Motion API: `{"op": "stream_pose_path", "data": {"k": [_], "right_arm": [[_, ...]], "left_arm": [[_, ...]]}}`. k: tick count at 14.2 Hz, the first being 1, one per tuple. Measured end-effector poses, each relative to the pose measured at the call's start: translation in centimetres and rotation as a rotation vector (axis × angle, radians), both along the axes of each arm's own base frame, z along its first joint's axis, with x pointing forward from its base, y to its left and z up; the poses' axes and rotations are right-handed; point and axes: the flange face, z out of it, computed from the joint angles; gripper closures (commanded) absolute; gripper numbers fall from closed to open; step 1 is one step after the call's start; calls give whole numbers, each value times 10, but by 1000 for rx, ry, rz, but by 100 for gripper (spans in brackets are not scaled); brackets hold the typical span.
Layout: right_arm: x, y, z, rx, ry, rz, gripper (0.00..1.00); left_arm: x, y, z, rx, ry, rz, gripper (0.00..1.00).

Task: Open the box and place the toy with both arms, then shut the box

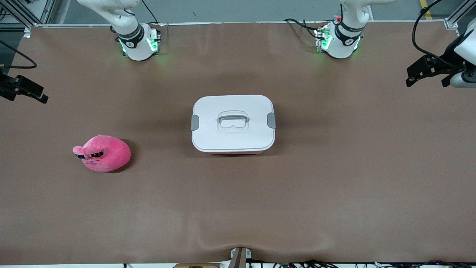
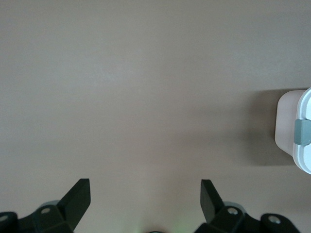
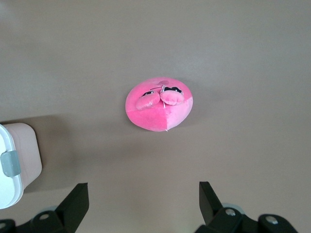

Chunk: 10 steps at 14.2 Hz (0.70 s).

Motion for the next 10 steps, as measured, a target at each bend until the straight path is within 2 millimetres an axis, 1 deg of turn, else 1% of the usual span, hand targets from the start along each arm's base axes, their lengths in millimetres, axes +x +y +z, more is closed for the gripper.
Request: {"op": "stream_pose_path", "data": {"k": [4, 7, 10], "right_arm": [[0, 1, 0, -10, 1, 5, 0], [1, 10, 0, -25, 3, 23, 0], [0, 13, 0, -28, 5, 30, 0]], "left_arm": [[0, 0, 0, 0, 0, 8, 0], [0, 1, 0, 0, -1, 9, 0], [0, 2, 1, 0, -2, 12, 0]]}}
